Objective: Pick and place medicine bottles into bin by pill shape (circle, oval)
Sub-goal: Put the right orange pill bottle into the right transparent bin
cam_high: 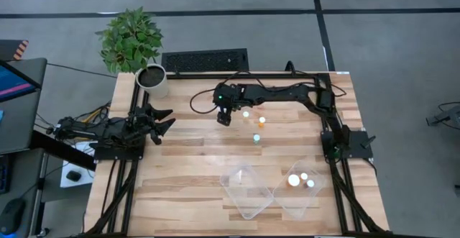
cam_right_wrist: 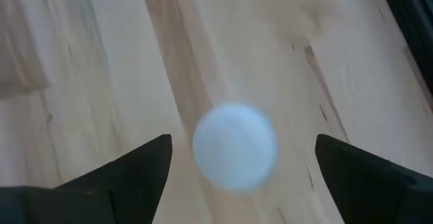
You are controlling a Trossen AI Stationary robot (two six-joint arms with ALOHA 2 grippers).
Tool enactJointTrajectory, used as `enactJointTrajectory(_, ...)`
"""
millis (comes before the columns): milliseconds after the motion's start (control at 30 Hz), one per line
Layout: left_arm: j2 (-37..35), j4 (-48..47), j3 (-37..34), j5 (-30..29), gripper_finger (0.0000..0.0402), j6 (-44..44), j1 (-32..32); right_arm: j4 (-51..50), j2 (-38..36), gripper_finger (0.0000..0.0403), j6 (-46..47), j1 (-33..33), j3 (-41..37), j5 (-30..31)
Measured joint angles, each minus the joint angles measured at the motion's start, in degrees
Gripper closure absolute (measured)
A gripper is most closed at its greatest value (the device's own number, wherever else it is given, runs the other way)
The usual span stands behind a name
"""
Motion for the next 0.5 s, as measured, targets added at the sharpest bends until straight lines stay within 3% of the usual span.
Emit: enactJointTrajectory(500, 0.00, 0.00, 0.00, -0.04, 0.0166, -0.04, -0.01, 0.02, 1.23, 0.0045, 0.02, -0.70, -0.09, -0.15)
